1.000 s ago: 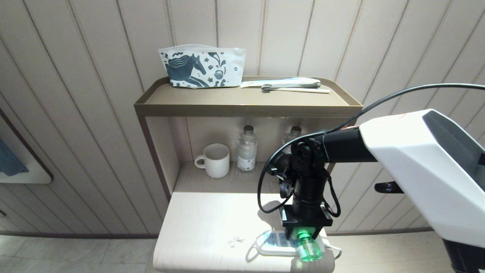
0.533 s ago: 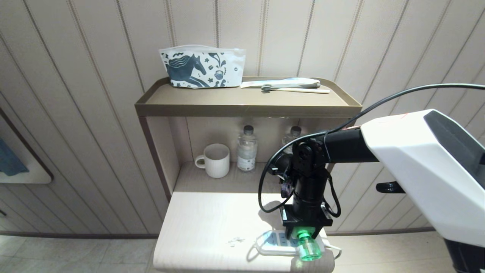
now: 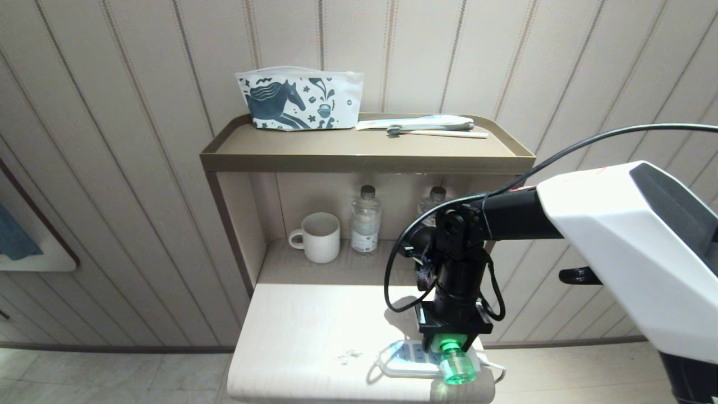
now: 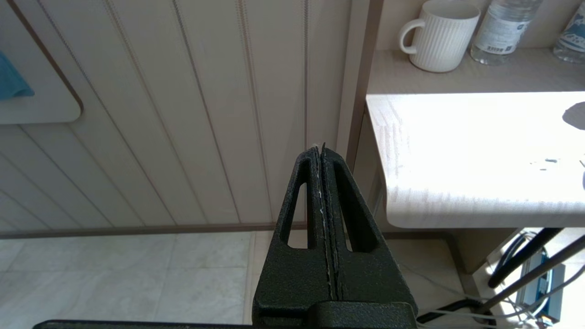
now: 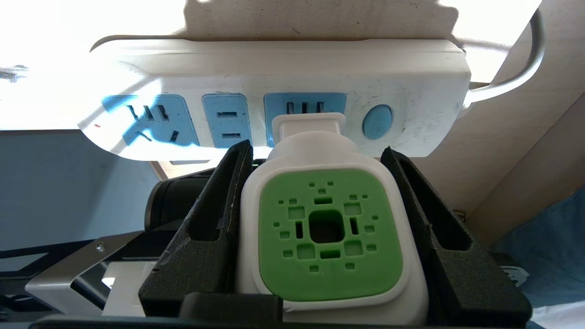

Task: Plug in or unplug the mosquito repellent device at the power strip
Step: Insert the plug into the socket

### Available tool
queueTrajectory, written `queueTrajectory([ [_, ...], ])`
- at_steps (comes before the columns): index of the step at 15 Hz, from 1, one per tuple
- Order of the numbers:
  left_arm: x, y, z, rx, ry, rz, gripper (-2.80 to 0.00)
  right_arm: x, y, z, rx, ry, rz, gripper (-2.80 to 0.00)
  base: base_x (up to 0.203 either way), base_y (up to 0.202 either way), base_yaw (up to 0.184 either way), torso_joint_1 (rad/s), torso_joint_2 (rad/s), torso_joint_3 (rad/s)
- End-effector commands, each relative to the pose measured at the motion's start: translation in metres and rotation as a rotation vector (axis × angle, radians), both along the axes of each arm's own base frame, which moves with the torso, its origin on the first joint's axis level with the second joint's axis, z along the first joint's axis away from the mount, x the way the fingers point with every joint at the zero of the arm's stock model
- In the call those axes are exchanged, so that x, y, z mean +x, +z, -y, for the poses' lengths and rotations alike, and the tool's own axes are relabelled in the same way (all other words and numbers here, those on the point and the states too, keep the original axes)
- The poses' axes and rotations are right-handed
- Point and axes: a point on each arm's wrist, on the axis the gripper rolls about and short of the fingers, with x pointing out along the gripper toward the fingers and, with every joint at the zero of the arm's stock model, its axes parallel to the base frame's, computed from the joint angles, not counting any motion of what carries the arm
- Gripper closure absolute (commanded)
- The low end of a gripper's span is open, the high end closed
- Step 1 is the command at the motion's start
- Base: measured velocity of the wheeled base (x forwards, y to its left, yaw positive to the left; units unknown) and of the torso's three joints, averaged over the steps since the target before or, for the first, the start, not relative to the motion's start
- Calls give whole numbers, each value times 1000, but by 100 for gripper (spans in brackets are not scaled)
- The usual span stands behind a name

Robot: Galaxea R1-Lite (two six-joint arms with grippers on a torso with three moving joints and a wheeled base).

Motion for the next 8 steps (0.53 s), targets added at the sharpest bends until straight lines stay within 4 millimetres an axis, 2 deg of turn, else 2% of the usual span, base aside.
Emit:
queueTrajectory([
  [1,0,0,0,1,0,0,0,-1,-2,0,-10,0,-10,0,0,0,0,0,0,0],
  [8,0,0,0,1,0,-2,0,-5,-4,3,-53,3,21,0,0,0,0,0,0,0],
])
